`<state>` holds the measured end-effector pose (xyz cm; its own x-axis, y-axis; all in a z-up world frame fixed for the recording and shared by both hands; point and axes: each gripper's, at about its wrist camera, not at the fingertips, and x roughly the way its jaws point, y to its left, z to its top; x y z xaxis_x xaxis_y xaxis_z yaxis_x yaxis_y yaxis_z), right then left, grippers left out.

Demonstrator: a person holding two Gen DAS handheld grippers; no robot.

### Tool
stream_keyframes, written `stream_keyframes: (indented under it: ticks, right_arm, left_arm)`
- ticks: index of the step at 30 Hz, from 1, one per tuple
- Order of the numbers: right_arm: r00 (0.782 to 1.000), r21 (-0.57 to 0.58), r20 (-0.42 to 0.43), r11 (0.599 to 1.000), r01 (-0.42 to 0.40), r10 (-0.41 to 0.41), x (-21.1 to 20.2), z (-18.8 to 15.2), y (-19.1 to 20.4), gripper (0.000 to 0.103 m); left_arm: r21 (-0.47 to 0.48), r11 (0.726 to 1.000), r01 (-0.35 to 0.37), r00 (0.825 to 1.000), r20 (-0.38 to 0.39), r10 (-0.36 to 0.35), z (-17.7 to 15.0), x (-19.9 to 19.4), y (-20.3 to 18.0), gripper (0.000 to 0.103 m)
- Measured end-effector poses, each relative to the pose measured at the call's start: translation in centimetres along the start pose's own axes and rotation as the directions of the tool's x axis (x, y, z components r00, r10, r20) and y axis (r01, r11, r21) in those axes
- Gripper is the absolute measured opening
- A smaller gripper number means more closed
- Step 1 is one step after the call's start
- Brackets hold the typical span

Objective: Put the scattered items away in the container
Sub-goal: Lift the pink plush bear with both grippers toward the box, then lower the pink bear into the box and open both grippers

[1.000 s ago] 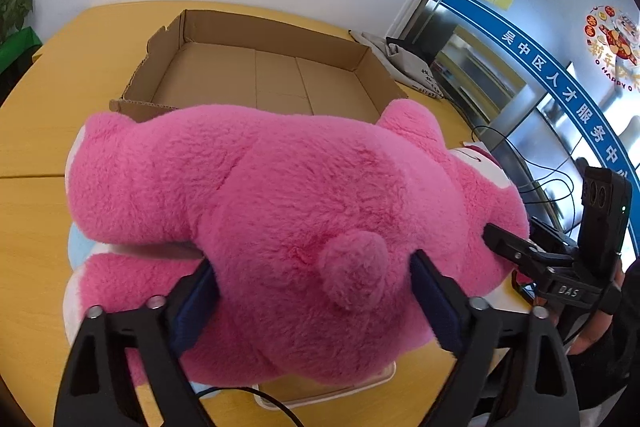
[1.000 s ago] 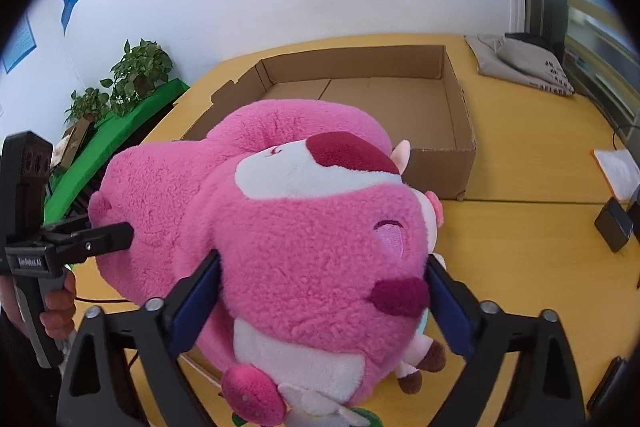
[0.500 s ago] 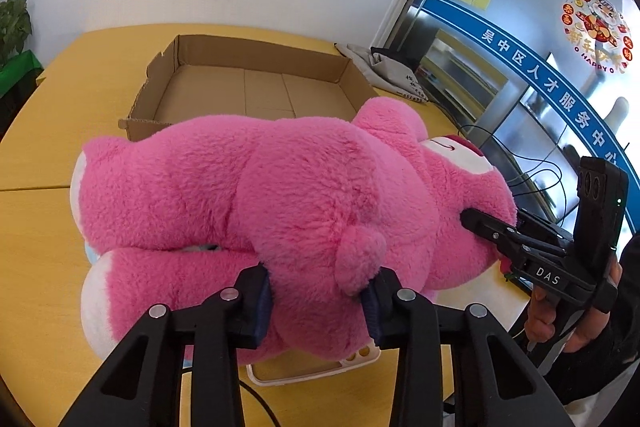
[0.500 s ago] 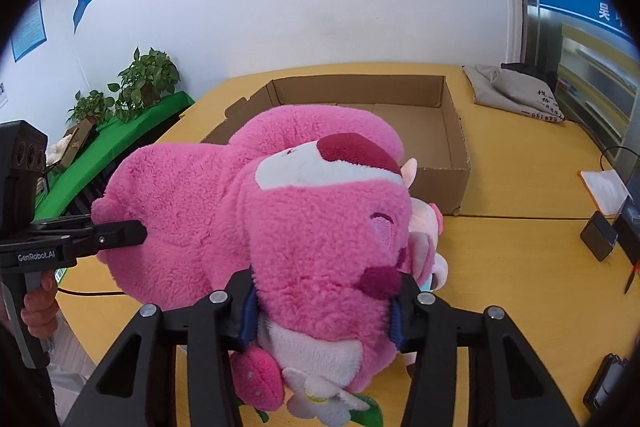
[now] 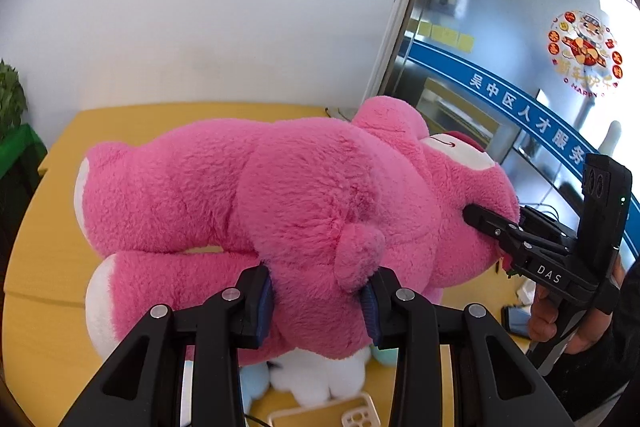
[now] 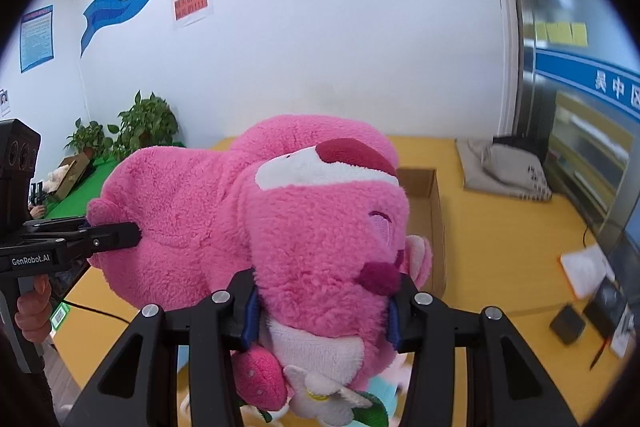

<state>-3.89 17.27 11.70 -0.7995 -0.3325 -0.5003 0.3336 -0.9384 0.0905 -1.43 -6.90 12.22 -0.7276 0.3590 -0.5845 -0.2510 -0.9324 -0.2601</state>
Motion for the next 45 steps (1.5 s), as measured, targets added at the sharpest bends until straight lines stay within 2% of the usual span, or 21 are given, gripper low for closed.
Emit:
stream_keyframes:
  ticks: [4, 9, 12, 16, 21, 25, 27, 29, 33, 40, 42, 43, 44, 45]
  right_arm:
    - [1.000, -0.008, 0.013, 1.000, 0.012, -0.012, 3.6, 4.2, -0.7, 0.046]
    - [1.000, 0.004, -0.015, 1.000, 0.014, -0.014, 9.6, 7.8, -2.5, 0.046]
    - [0.999, 0.021, -0.044, 1.000, 0.011, -0.010, 13.6, 8.9, -3.8, 0.046]
    - [0.996, 0.068, -0.091, 0.997, 0.021, -0.015, 19.4, 9.7, -6.4, 0.047]
    - [0.981, 0.137, -0.187, 0.988, 0.072, -0.046, 26.2, 7.0, -9.9, 0.047]
    - [0.957, 0.166, -0.281, 0.978, 0.126, -0.075, 31.0, 3.8, -12.3, 0.047]
    - [0.945, 0.183, -0.315, 0.971, 0.153, -0.090, 32.9, 2.3, -13.5, 0.048]
    - [0.945, 0.199, -0.313, 0.967, 0.162, -0.094, 33.5, 1.7, -14.2, 0.050]
    - [0.950, 0.193, -0.296, 0.968, 0.158, -0.097, 33.7, 1.9, -14.6, 0.055]
    - [0.949, 0.191, -0.294, 0.965, 0.178, -0.116, 35.1, 2.9, -14.9, 0.056]
    - [0.944, 0.208, -0.312, 0.961, 0.183, -0.112, 35.5, 2.8, -15.3, 0.066]
    - [0.945, 0.215, -0.311, 0.961, 0.175, -0.103, 34.7, 2.6, -15.3, 0.075]
    - [0.948, 0.213, -0.306, 0.964, 0.161, -0.091, 33.5, 2.4, -15.1, 0.082]
    - [0.950, 0.211, -0.302, 0.966, 0.147, -0.079, 32.3, 2.2, -14.8, 0.082]
  left_arm:
    - [0.009, 1.000, -0.016, 1.000, 0.004, 0.016, 4.6, 3.1, 2.4, 0.038]
    - [-0.003, 1.000, -0.012, 0.999, -0.030, 0.012, 9.3, 8.6, 6.5, 0.038]
    - [-0.011, 1.000, -0.012, 0.998, -0.062, 0.011, 11.4, 12.3, 6.5, 0.038]
    - [-0.022, 1.000, -0.008, 0.990, -0.141, 0.004, 13.4, 18.7, 7.3, 0.038]
    - [-0.037, 0.999, -0.015, 0.965, -0.264, 0.005, 12.3, 27.9, 8.4, 0.038]
    - [-0.075, 0.997, -0.031, 0.926, -0.378, 0.000, 9.2, 34.7, 10.1, 0.038]
    - [-0.079, 0.997, -0.015, 0.936, -0.353, -0.014, 8.9, 35.5, 10.2, 0.038]
    - [-0.082, 0.997, -0.009, 0.939, -0.342, -0.019, 8.9, 35.8, 10.3, 0.038]
    - [-0.070, 0.997, -0.024, 0.939, -0.345, -0.002, 9.3, 35.4, 10.6, 0.039]
    - [-0.063, 0.995, -0.075, 0.951, -0.304, 0.052, 10.1, 36.2, 10.2, 0.042]
    - [-0.073, 0.994, -0.077, 0.955, -0.293, 0.052, 10.2, 35.8, 10.4, 0.052]
    - [-0.064, 0.994, -0.083, 0.956, -0.286, 0.062, 10.2, 35.2, 10.3, 0.056]
    - [-0.054, 0.994, -0.090, 0.957, -0.280, 0.071, 10.3, 34.6, 10.2, 0.056]
    - [-0.045, 0.994, -0.097, 0.959, -0.273, 0.081, 10.3, 34.0, 10.0, 0.056]
